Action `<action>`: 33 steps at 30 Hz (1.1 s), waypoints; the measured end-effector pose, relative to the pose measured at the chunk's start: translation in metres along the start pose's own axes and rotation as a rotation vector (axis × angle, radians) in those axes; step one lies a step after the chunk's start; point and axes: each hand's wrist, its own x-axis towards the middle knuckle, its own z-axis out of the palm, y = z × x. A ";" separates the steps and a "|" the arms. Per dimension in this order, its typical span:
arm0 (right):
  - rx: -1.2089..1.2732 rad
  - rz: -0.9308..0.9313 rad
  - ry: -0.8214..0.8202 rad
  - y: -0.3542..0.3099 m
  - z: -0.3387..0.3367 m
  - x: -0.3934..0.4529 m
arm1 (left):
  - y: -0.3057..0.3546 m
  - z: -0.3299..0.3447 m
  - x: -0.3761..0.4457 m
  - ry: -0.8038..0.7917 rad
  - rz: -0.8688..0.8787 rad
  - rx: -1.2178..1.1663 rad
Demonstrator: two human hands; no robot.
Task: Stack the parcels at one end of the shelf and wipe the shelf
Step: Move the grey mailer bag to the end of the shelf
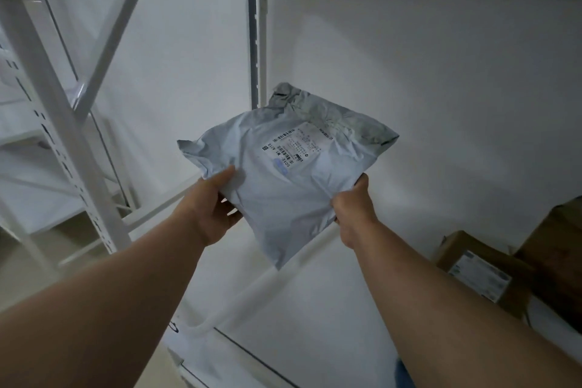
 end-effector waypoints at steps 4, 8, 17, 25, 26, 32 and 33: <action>-0.039 -0.030 0.052 -0.009 -0.008 0.009 | 0.014 -0.003 0.015 0.052 0.010 -0.039; -0.029 0.071 0.070 -0.016 -0.016 0.011 | 0.020 -0.012 0.036 0.025 0.027 0.004; 0.056 0.251 0.145 -0.021 -0.034 -0.007 | 0.069 -0.016 0.066 0.127 0.047 0.111; -0.232 -0.073 0.379 -0.042 -0.046 -0.018 | 0.081 0.017 0.041 -0.107 0.041 0.286; -0.291 -0.144 0.334 -0.048 -0.042 -0.022 | 0.081 0.021 0.038 -0.154 0.027 0.321; -0.679 -0.445 0.157 -0.079 -0.022 -0.032 | 0.085 0.042 0.027 -0.290 0.014 0.508; -0.723 -0.481 0.184 -0.081 -0.023 -0.032 | 0.085 0.043 0.026 -0.293 -0.008 0.515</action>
